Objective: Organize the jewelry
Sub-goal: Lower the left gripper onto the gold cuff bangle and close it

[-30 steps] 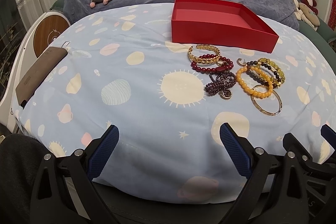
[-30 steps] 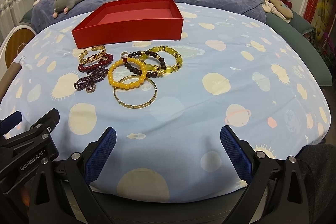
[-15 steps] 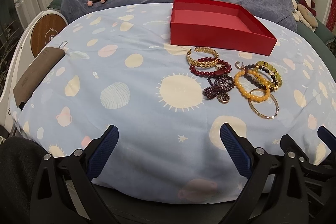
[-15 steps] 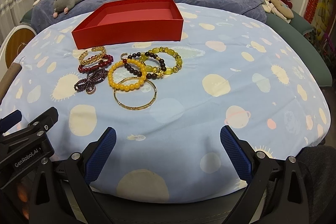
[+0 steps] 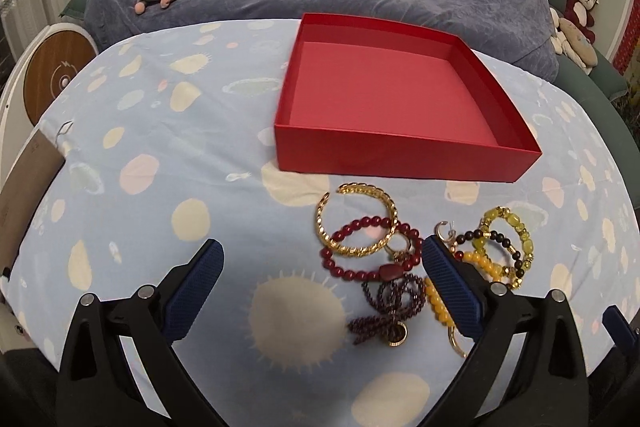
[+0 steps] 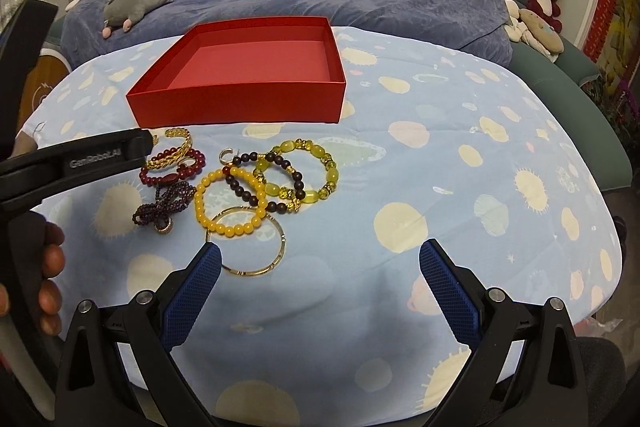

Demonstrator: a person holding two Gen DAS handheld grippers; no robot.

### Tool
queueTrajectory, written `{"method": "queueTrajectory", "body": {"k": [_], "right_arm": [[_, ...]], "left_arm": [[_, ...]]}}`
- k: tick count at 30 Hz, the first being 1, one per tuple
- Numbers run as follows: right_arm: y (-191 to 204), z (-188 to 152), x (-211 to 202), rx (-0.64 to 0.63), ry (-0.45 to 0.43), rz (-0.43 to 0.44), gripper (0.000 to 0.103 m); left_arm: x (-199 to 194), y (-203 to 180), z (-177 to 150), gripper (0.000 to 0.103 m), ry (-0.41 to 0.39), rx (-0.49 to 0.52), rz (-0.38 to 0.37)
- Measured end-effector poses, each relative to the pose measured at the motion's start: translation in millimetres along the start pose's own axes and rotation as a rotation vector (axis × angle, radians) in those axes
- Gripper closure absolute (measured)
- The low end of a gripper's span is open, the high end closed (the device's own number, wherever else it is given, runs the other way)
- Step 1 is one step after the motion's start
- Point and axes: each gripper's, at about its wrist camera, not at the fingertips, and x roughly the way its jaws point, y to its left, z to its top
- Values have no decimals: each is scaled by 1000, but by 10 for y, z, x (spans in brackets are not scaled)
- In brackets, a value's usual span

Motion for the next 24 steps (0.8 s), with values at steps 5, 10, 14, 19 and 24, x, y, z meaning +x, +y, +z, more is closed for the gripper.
{"method": "queueTrajectory", "body": {"k": [5, 10, 14, 19, 24], "right_arm": [[-79, 120, 126, 39, 30, 7, 8], [-90, 180, 223, 50, 43, 14, 8], [-92, 188, 264, 58, 51, 18, 8], [-88, 179, 288, 61, 63, 18, 8], [-92, 199, 261, 67, 59, 29, 8]], "left_arm": [[306, -128, 86, 18, 54, 38, -19], [457, -153, 79, 33, 87, 45, -51], [441, -140, 115, 49, 77, 23, -83], [360, -133, 84, 50, 65, 21, -106], [182, -63, 39, 49, 48, 2, -98]]}}
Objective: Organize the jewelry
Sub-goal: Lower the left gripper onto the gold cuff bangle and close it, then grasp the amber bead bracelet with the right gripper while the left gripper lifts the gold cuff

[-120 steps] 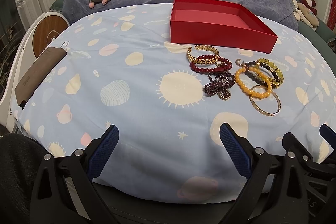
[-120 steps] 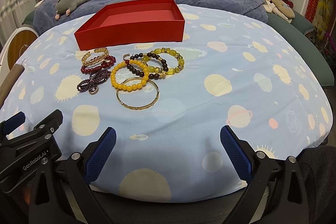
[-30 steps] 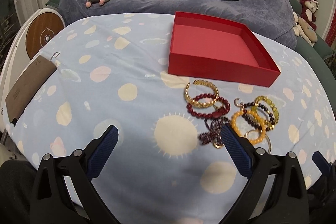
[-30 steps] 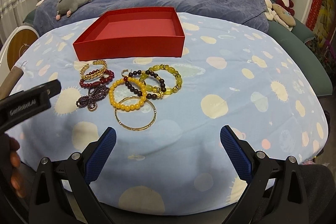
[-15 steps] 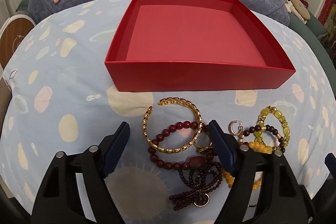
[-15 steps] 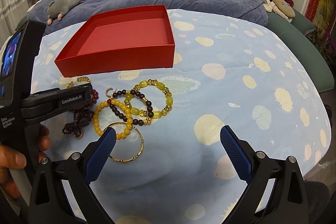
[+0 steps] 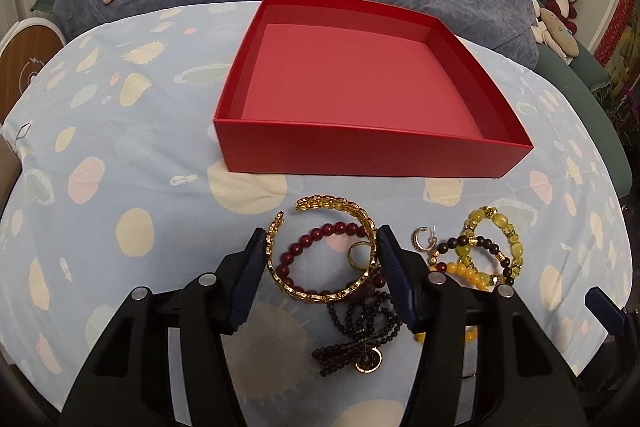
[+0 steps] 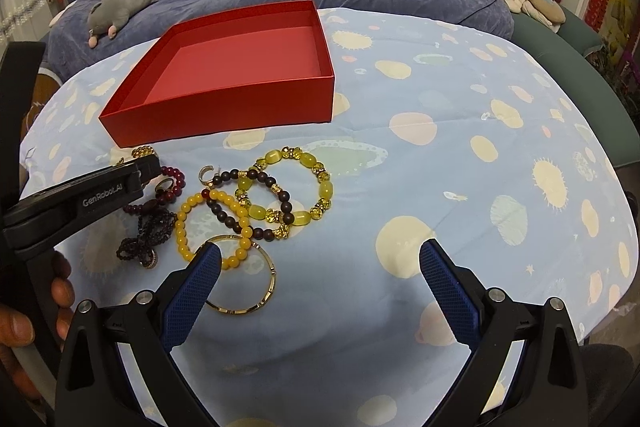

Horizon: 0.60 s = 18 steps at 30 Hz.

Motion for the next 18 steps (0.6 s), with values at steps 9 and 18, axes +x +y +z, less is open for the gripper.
{"method": "queueTrajectory", "body": {"k": [9, 18], "right_arm": [[107, 81, 42, -15, 10, 34, 21], [353, 20, 220, -45, 80, 92, 56]], "left_arm": [[-318, 251, -270, 49, -2, -30, 47], [-449, 394, -431, 49, 4, -52, 53]]}}
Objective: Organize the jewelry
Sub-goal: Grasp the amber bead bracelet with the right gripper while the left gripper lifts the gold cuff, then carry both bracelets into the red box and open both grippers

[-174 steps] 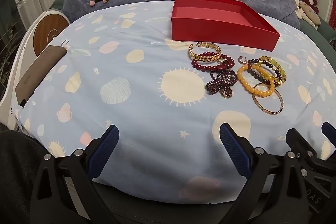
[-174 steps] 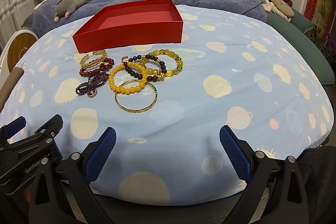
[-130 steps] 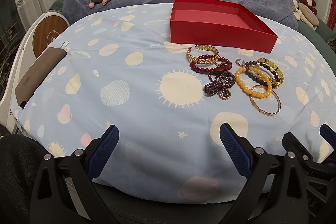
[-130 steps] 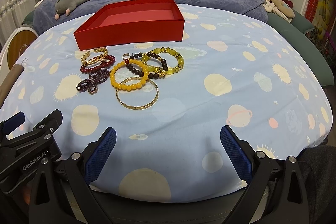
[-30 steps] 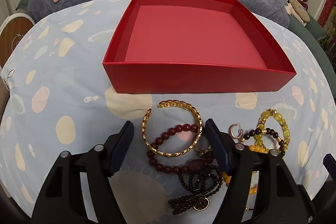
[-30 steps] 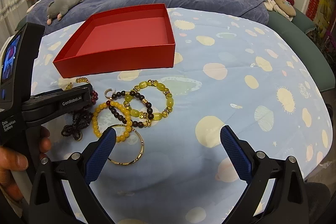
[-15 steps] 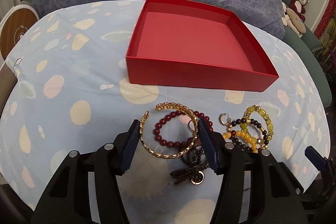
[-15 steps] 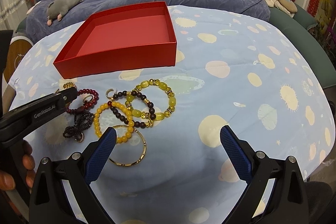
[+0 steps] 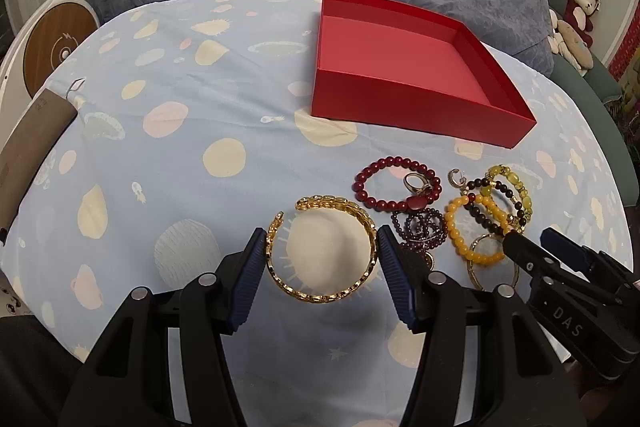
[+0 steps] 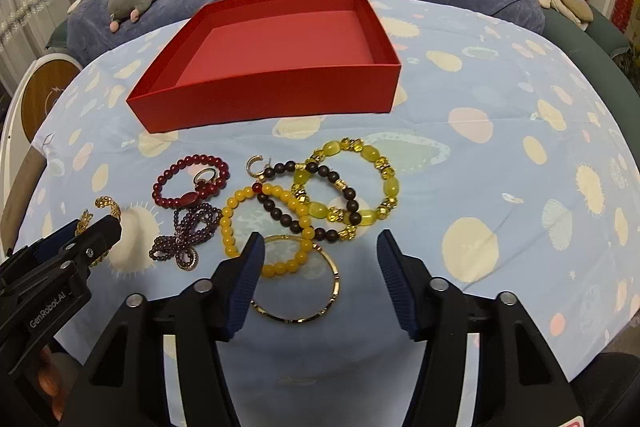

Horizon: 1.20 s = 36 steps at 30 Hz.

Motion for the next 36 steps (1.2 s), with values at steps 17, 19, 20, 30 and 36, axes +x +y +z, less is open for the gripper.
{"method": "queueTrajectory", "body": {"k": [17, 19, 20, 30, 36], "right_arm": [[4, 35, 86, -7, -3, 27, 96], [-29, 64, -12, 0, -17, 38, 96], [-43, 84, -66, 4, -26, 44, 96], [-109, 581, -573, -51, -115, 91, 96], [-151, 1243, -547, -64, -157, 142, 96]], "left_arm": [[43, -16, -23, 49, 18, -2, -25], [22, -26, -9, 49, 15, 1, -27], [3, -33, 3, 49, 13, 2, -31], [-240, -163, 465, 49, -28, 43, -69], [-138, -307, 1128, 49, -58, 98, -114]]}}
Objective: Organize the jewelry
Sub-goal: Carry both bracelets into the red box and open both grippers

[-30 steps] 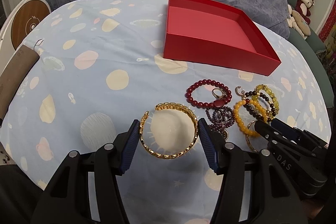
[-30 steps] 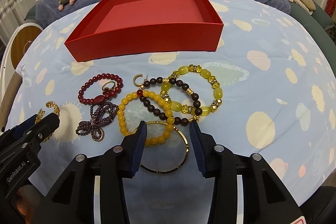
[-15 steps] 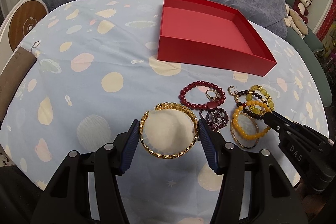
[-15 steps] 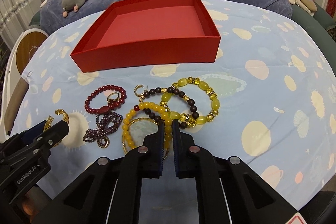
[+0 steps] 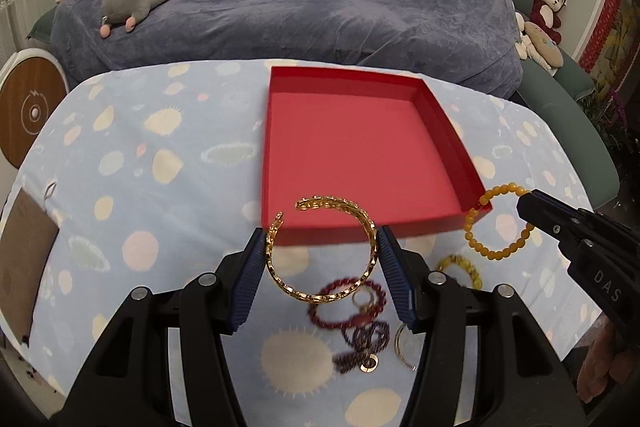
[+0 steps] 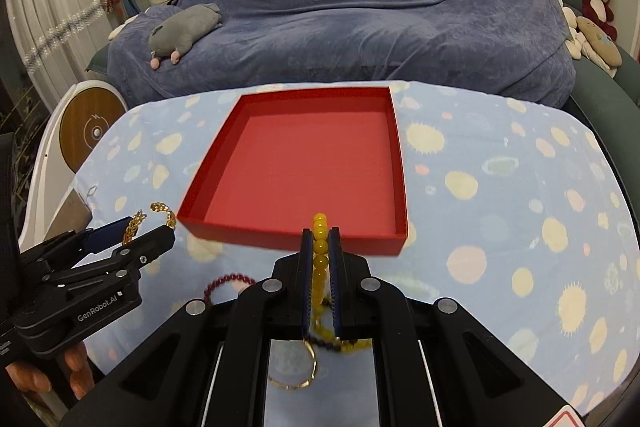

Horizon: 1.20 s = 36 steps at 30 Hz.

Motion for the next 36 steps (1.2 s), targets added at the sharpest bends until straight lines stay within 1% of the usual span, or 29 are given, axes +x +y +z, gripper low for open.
{"method": "queueTrajectory", "body": {"k": [5, 8, 11, 16, 21, 23, 25, 27, 28, 29, 33, 36], "right_arm": [[-70, 592, 427, 23, -2, 52, 96], [-75, 883, 741, 26, 8, 75, 96], [-83, 1091, 1078, 10, 26, 80, 96], [-165, 1239, 1609, 7, 77, 81, 96], [-280, 1177, 2008, 13, 139, 29, 96], [-311, 1137, 2082, 14, 151, 7, 95], [-339, 1115, 2111, 11, 148, -15, 90], [-367, 1089, 2100, 12, 137, -36, 79], [-385, 1087, 2085, 17, 127, -44, 67], [-391, 1078, 2047, 20, 113, -51, 60], [-366, 1073, 1863, 4, 77, -61, 59], [-324, 1043, 1626, -7, 49, -55, 59]], "left_arm": [[409, -56, 568, 49, 1, 41, -34], [723, -103, 824, 49, 5, 78, -34], [1059, -93, 1030, 49, 25, 88, -36], [1540, -1, 1248, 49, 68, 77, -44], [1863, 90, 1283, 49, 104, 77, -9], [1924, 120, 1273, 49, 109, 81, -7], [1966, 142, 1270, 49, 128, 77, -7], [1949, 152, 1285, 42, 103, 75, 17], [1936, 150, 1305, 34, 84, 74, 28], [1913, 157, 1314, 33, 72, 70, 22], [1821, 165, 1307, 32, 60, 56, 31], [1637, 147, 1258, 32, 38, 56, 33]]}}
